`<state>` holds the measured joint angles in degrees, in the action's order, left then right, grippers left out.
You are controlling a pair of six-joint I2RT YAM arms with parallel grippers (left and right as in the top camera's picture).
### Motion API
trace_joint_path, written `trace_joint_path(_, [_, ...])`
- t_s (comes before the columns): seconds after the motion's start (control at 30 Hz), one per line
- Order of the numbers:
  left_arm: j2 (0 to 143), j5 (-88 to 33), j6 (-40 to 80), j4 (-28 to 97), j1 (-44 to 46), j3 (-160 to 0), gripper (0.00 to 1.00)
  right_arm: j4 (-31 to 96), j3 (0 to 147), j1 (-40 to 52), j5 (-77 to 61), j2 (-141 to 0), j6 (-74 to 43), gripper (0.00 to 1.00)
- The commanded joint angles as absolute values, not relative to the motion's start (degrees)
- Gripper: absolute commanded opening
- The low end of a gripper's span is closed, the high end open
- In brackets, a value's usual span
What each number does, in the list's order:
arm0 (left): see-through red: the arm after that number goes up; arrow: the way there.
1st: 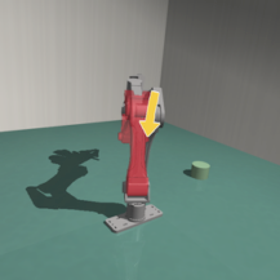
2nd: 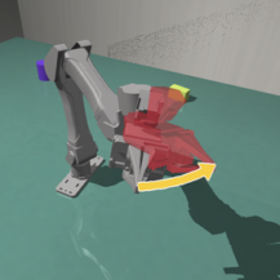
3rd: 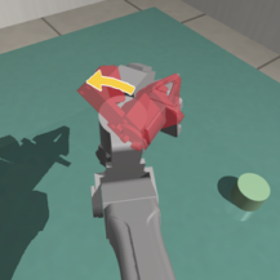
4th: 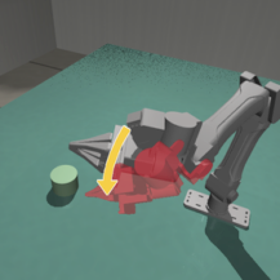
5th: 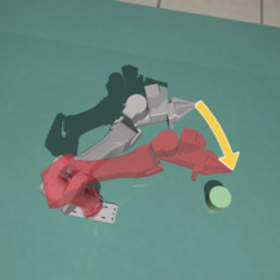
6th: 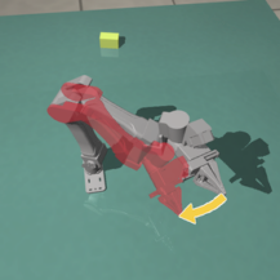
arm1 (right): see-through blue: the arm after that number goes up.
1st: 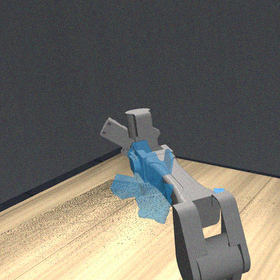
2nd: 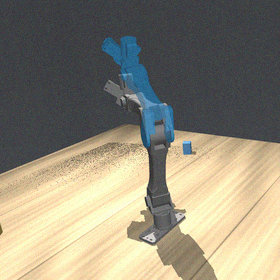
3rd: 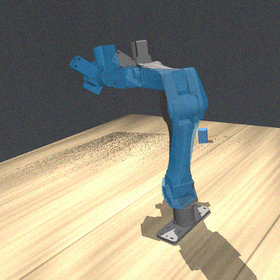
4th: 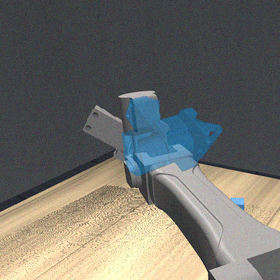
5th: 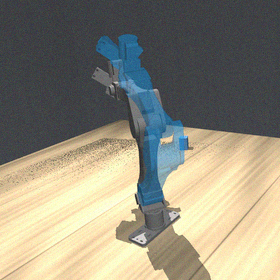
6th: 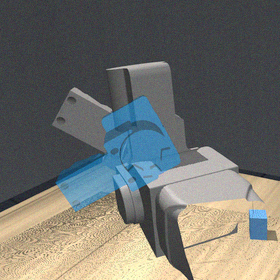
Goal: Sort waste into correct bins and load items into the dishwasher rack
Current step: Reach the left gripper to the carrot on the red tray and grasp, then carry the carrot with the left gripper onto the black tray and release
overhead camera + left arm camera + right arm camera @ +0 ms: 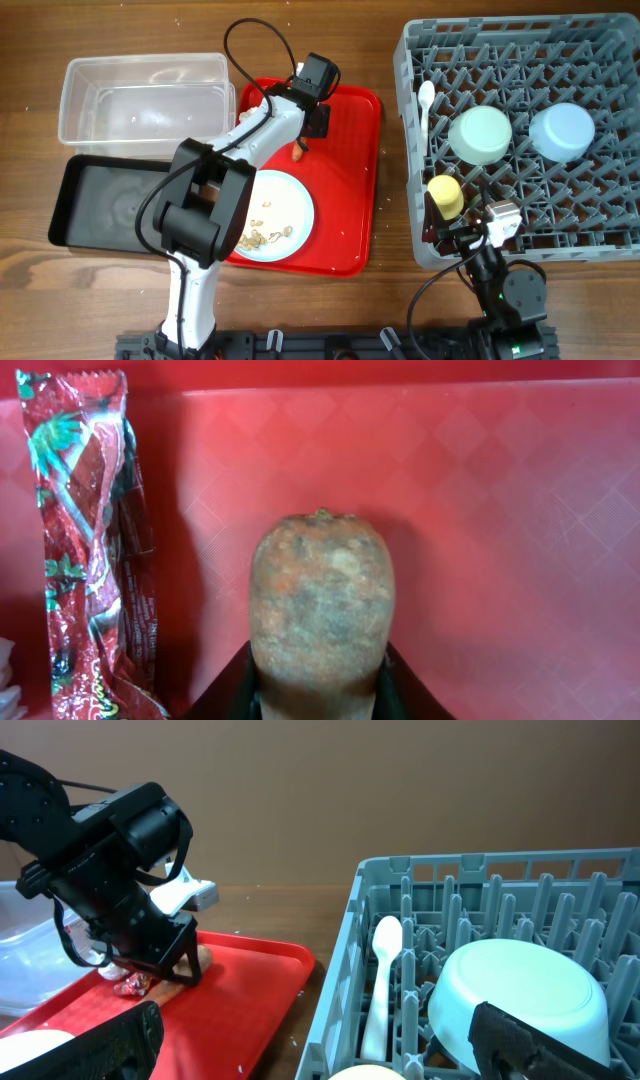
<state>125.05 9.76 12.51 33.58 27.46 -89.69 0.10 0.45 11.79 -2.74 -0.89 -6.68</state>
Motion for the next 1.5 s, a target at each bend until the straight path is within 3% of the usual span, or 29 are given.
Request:
trace_joint_path(0.0, [123.7,9.5,12.4,33.5,27.5,-90.4,0.2,-0.2,0.3,11.7,-2.6,-0.4,-7.7,1.0])
trace_joint_path(0.17, [109.4,9.9,17.3,43.2,27.3,-90.4,0.16,-0.2,0.3,11.7,-2.6,-0.4,-7.6,1.0])
trace_joint_path(0.27, [98.9,10.1,25.1,58.3,26.1,-90.4,0.05,-0.2,0.3,11.7,-2.6,-0.4,-7.7,1.0])
trace_joint_path(0.33, [93.4,11.1,26.6,64.9,24.4,-90.4,0.04,-0.2,0.3,11.7,-2.6,-0.4,-7.6,1.0])
trace_joint_path(0.53, [81.6,20.5,43.0,81.9,11.0,-88.8,0.04,-0.2,0.3,11.7,-2.6,-0.4,-7.6,1.0])
trace_joint_path(0.67, [80.6,20.4,60.5,82.0,-1.3,-76.9,0.04,-0.2,0.3,11.7,-2.6,-0.4,-7.6,1.0])
trace_joint_path(0.73, [80.6,19.9,63.7,77.4,-6.5,-69.9,0.04,-0.2,0.3,11.7,-2.6,-0.4,-7.7,1.0])
trace_joint_path(0.9, [80.6,15.6,63.7,60.9,-16.9,-54.5,0.04,-0.2,0.3,11.7,-2.6,-0.4,-7.6,1.0])
trace_joint_path(0.93, [80.6,16.6,63.4,59.0,-18.1,-53.0,0.14,-0.2,0.3,11.7,-2.6,-0.4,-7.6,1.0])
trace_joint_path(0.97, [80.6,17.5,63.4,57.3,-19.1,-52.2,0.37,-0.2,0.3,11.7,-2.6,-0.4,-7.6,1.0])
trace_joint_path(1.0, [80.6,17.4,63.1,55.5,-19.9,-52.1,0.49,-0.2,0.3,11.7,-2.6,-0.4,-7.6,1.0])
trace_joint_path(1.1, [80.6,16.3,58.7,51.2,-20.4,-52.1,0.57,-0.2,0.3,11.7,-2.6,-0.4,-7.6,1.0])
trace_joint_path(1.13, [80.6,14.2,58.7,51.2,-20.4,-52.1,0.69,-0.2,0.3,11.7,-2.6,-0.4,-7.6,1.0])
trace_joint_path(1.17, [80.6,13.3,58.5,51.2,-20.4,-52.1,0.7,-0.2,0.3,11.7,-2.6,-0.4,-7.6,1.0])
trace_joint_path(1.23, [79.8,9.5,54.4,52.3,-20.4,-54.0,0.5,-0.2,0.3,11.7,-2.6,-0.4,-7.6,1.0])
trace_joint_path(1.37, [76.4,1.1,50.0,58.6,-20.2,-63.6,0.42,-0.2,0.3,11.7,-2.6,-0.4,-7.6,1.0])
trace_joint_path(1.47, [74.0,-8.6,36.9,58.9,-15.3,-73.3,0.45,-0.2,0.3,11.7,-2.6,-0.4,-7.6,1.0])
